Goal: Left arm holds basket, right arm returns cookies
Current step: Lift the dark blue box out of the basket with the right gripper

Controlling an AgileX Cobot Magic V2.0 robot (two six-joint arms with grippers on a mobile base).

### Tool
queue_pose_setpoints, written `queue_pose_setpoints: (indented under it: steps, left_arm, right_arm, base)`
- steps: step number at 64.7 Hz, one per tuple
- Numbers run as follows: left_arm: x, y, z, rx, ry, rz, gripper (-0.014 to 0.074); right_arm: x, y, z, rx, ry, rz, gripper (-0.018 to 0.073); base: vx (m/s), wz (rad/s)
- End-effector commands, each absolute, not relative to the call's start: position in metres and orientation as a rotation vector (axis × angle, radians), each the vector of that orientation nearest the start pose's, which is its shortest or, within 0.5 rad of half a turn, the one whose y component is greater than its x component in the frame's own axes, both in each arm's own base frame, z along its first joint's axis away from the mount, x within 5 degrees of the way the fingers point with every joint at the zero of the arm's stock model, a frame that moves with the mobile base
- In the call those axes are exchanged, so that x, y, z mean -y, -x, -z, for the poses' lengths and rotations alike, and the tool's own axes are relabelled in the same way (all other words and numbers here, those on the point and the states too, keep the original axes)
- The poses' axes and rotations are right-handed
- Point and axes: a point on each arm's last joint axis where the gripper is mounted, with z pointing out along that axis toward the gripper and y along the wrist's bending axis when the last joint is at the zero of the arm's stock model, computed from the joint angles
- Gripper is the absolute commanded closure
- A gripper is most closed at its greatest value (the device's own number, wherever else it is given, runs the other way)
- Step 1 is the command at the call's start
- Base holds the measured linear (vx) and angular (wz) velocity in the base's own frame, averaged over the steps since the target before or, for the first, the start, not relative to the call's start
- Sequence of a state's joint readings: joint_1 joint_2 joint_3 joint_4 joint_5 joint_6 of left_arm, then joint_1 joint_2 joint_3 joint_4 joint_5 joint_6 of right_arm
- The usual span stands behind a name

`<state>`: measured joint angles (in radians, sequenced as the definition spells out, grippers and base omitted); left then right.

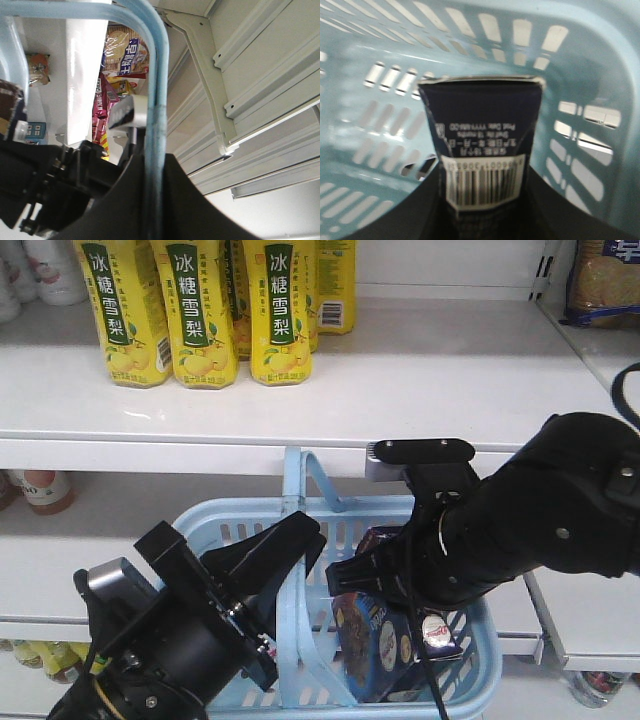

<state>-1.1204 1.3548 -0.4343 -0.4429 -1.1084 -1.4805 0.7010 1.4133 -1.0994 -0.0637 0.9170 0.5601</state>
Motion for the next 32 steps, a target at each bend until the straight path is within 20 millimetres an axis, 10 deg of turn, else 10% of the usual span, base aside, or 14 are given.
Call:
queue_pose_setpoints:
  steps: [1,32]
  left_arm:
    - [0.195,-0.133,-0.29,-1.146,0.745,2.183,0.0599]
    - [0.195,-0.133,-0.29,-1.146,0.745,2.183,0.0599]
  right_arm:
    - [-0.173,-0.213,-0.319,-2.614,0.233,-0.373,0.057]
    - [-0.146,-0.178,-0.37,-2.44,0.194,-0.529,0.057]
  base:
    - [0.0,0.0]
    - [0.0,0.0]
